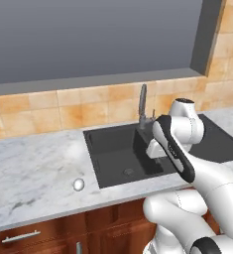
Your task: Gather the eggs and milk located in the vicinity of the sink area and place them right next to the bowl.
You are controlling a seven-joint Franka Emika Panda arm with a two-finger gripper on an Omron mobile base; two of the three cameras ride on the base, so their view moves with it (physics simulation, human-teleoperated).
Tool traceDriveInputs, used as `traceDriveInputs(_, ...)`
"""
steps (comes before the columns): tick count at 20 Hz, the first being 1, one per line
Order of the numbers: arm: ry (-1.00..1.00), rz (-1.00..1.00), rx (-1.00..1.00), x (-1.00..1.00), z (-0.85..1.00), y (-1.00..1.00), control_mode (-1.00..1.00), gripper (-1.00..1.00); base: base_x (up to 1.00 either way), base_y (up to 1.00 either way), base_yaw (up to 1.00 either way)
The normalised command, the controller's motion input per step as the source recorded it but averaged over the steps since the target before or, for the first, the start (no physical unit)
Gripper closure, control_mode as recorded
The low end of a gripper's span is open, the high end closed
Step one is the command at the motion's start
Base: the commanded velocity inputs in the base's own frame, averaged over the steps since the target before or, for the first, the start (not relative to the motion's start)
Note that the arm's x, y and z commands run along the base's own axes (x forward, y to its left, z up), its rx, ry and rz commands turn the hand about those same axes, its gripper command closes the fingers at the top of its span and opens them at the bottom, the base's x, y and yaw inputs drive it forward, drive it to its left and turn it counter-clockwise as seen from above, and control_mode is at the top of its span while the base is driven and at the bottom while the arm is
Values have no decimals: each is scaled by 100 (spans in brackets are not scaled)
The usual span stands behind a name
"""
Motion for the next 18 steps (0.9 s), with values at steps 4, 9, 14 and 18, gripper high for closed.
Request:
traceDriveInputs(4,0,0,0,0,0,0,100,-100,0,100,0)
traceDriveInputs(9,0,0,0,0,0,0,100,-100,0,97,-2)
traceDriveInputs(14,-1,-1,0,0,0,7,-100,-100,0,19,-2)
traceDriveInputs(18,0,0,0,0,0,0,-100,-100,0,0,0)
